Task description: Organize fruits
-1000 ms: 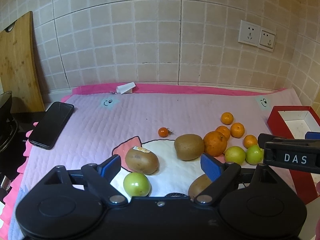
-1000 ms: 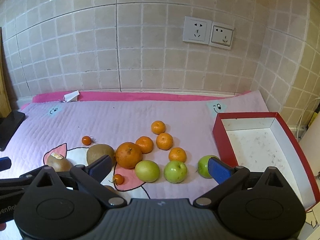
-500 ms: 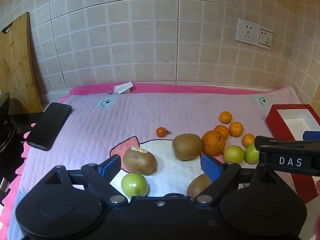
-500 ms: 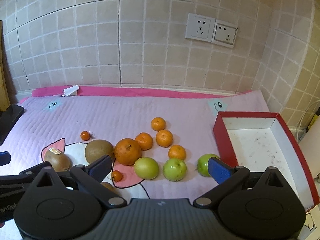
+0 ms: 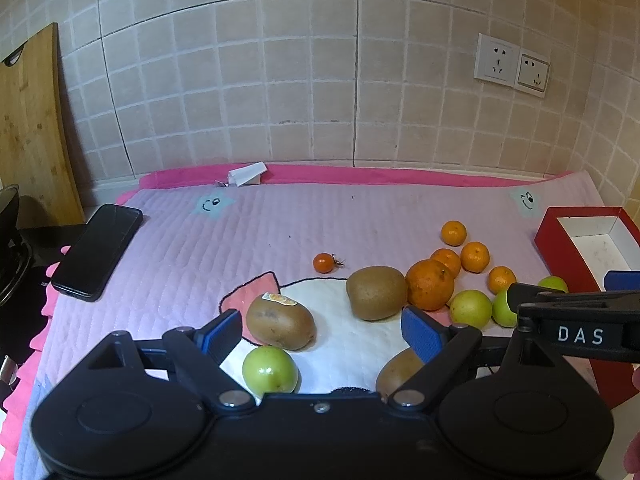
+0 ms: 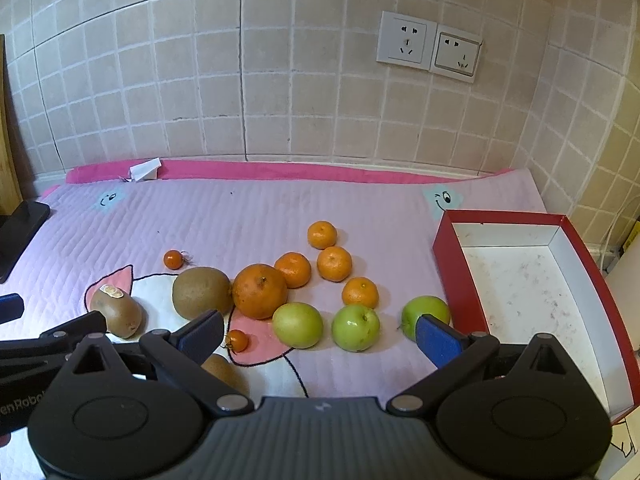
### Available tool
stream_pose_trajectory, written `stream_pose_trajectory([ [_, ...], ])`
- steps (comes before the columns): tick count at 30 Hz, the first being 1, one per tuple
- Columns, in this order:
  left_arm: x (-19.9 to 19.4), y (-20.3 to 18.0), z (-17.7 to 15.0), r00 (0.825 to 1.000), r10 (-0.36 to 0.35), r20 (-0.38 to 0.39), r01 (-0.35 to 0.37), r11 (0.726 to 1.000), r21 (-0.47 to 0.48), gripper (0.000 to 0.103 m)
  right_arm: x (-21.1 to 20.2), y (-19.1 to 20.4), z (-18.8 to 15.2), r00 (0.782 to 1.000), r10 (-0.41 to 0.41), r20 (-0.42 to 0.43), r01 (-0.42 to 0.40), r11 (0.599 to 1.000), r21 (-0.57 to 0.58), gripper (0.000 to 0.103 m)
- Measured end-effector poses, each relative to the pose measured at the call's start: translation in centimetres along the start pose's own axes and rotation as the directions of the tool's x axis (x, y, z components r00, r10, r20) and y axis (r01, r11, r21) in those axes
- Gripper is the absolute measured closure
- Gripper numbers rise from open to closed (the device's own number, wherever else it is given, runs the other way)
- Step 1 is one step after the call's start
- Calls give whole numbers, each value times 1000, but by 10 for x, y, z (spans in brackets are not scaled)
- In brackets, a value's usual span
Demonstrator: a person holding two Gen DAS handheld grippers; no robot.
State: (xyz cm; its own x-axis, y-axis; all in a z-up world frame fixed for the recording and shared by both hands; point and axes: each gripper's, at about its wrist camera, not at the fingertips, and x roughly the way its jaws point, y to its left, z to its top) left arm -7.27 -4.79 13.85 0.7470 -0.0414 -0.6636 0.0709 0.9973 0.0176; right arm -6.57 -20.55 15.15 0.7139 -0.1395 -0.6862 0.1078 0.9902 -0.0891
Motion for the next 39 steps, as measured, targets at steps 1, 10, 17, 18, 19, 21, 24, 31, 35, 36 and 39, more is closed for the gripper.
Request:
stream_pose_trajectory([
  [1,1,0,0,1000,1,-1,-1,1000,0,1,0,0,0,1000,2,0,-2,1000,-1,0],
  [10,8,16,-4,1000,-8,7,8,1000,13,1,4,0,1,1000,-22,4,22,1000,-8,0],
  [17,24,46,-6,999,-30,18,29,997,65,1,20,-1,7,998,-60,17,60,997,-50,0],
  [18,27,49,-7,999,-33,16,31,997,70,1,23,-1,8,998,-60,19,62,996,-62,0],
  [19,30,52,-6,999,-36,8,35,996,76,1,26,-2,8,997,-69,24,71,995,-73,0],
  [21,37,54,-5,999,-53,-5,53,994,95,1,33,-4,11,997,-78,27,80,993,-88,0],
  [24,45,50,-2,995,-97,-16,99,986,136,1,44,-14,18,1000,-25,13,27,995,-94,2],
  [31,74,16,21,964,-260,-51,255,861,441,1,68,-32,41,995,91,-43,-97,982,-165,7],
  [35,109,3,34,925,-344,-163,378,780,498,1,86,-34,49,987,130,-90,-145,971,-189,11],
  [36,118,2,37,915,-354,-194,402,771,494,1,92,-33,49,989,108,-99,-126,972,-199,12],
  [39,143,-3,42,888,-383,-256,461,737,494,1,114,-37,50,982,99,-160,-130,972,-196,27],
])
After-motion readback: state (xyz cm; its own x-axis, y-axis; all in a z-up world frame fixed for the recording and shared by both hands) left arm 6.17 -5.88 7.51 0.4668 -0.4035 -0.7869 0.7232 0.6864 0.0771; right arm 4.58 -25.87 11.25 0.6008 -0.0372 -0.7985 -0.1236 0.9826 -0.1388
